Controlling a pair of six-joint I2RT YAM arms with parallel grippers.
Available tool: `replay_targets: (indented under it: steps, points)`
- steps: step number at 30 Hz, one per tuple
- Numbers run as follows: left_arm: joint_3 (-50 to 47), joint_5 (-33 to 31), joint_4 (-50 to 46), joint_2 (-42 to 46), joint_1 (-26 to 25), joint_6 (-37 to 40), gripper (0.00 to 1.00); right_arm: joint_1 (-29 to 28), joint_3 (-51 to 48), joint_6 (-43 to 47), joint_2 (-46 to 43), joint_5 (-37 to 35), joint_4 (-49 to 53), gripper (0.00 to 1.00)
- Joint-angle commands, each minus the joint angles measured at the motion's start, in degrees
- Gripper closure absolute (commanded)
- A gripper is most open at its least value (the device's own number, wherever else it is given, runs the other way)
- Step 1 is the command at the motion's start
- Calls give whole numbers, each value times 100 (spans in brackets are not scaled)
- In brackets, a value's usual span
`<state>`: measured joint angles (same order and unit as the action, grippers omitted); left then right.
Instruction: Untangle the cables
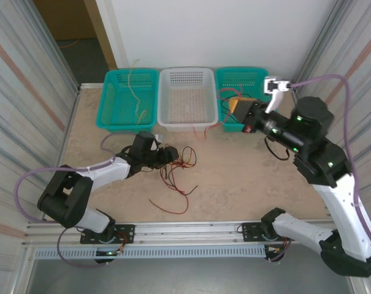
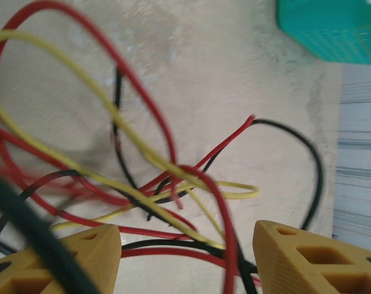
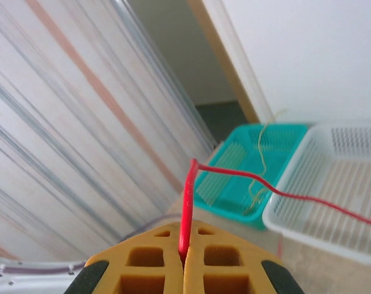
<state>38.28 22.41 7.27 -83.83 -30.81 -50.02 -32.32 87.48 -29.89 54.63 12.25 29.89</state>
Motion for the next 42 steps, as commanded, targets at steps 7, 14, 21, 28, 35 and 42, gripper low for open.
replay_targets:
  steps: [7, 14, 21, 28, 35, 42]
  points:
    - [42, -72, -364, 233, 57, 194, 38, 366, 134, 133, -36, 42, -9, 100]
    - [397, -76, -951, 1296, -1, 673, 25, 366, -60, 99, 171, 96, -132, 100]
    - [1311, 261, -1547, 2263, -107, 1410, 21, 366, -440, -51, 531, 160, -432, 100]
    - [2516, -581, -1898, 2183, -1143, 3740, 15, 333, -611, -257, 741, 400, -791, 100]
    - [3221, -740, -1730, 1379, -1433, 4773, 14, 129, -689, -430, 899, 474, -1036, 100]
    - [3205, -568, -987, 1097, -1448, 5180, 15, -129, -724, -465, 987, 449, -1194, 100]
